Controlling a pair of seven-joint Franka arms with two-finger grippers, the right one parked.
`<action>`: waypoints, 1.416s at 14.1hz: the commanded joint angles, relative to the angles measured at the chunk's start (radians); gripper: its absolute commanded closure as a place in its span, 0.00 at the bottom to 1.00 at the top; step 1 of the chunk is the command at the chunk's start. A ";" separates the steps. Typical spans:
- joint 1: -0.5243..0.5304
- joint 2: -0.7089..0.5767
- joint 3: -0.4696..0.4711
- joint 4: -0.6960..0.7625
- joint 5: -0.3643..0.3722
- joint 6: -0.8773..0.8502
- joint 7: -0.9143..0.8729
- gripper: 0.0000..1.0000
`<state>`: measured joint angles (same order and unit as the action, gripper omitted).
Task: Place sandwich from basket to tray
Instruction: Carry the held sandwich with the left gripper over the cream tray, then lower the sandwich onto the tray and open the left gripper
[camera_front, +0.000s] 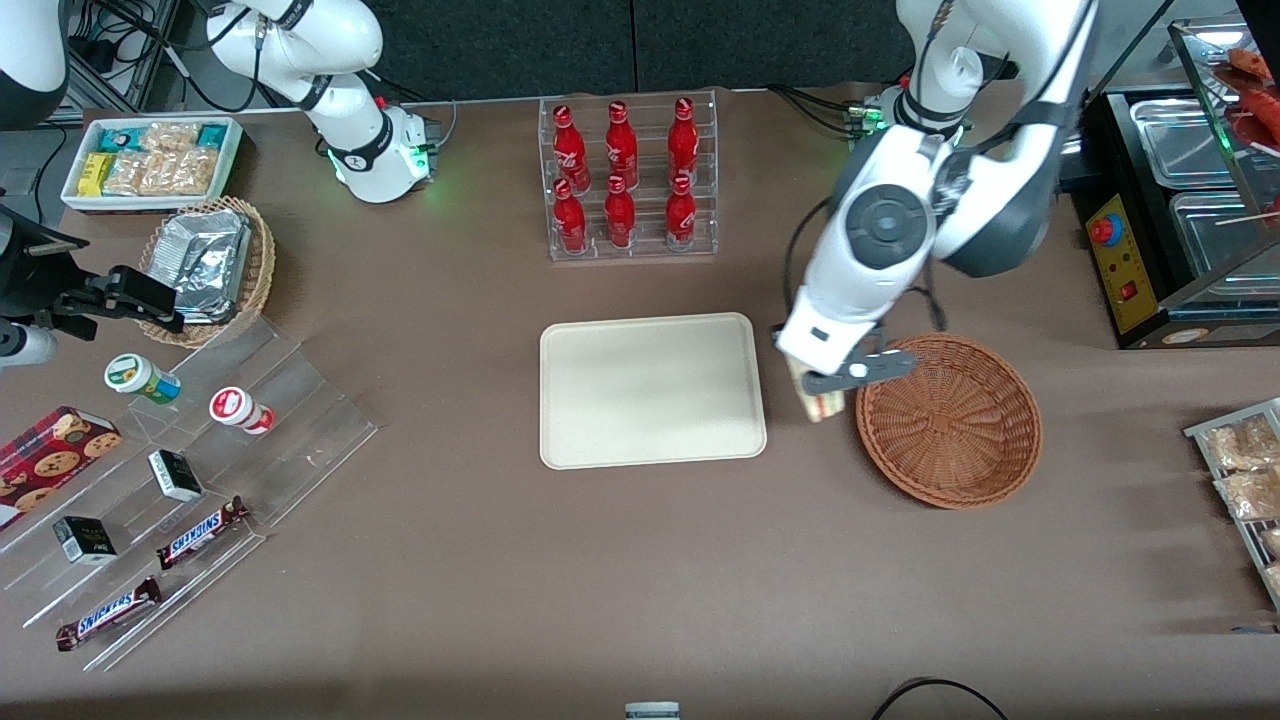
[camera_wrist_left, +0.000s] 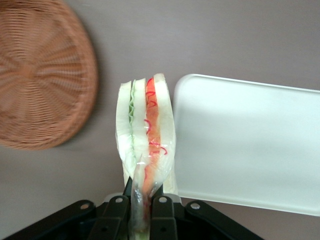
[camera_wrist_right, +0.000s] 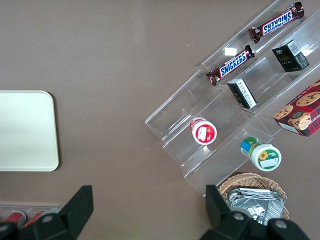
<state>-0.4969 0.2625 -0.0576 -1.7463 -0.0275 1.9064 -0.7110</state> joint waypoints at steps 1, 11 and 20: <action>-0.086 0.096 0.015 0.050 -0.023 0.063 -0.002 1.00; -0.261 0.333 0.015 0.175 -0.012 0.241 -0.053 1.00; -0.295 0.400 0.016 0.172 -0.005 0.330 -0.050 0.42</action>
<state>-0.7761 0.6421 -0.0568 -1.6022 -0.0365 2.2353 -0.7542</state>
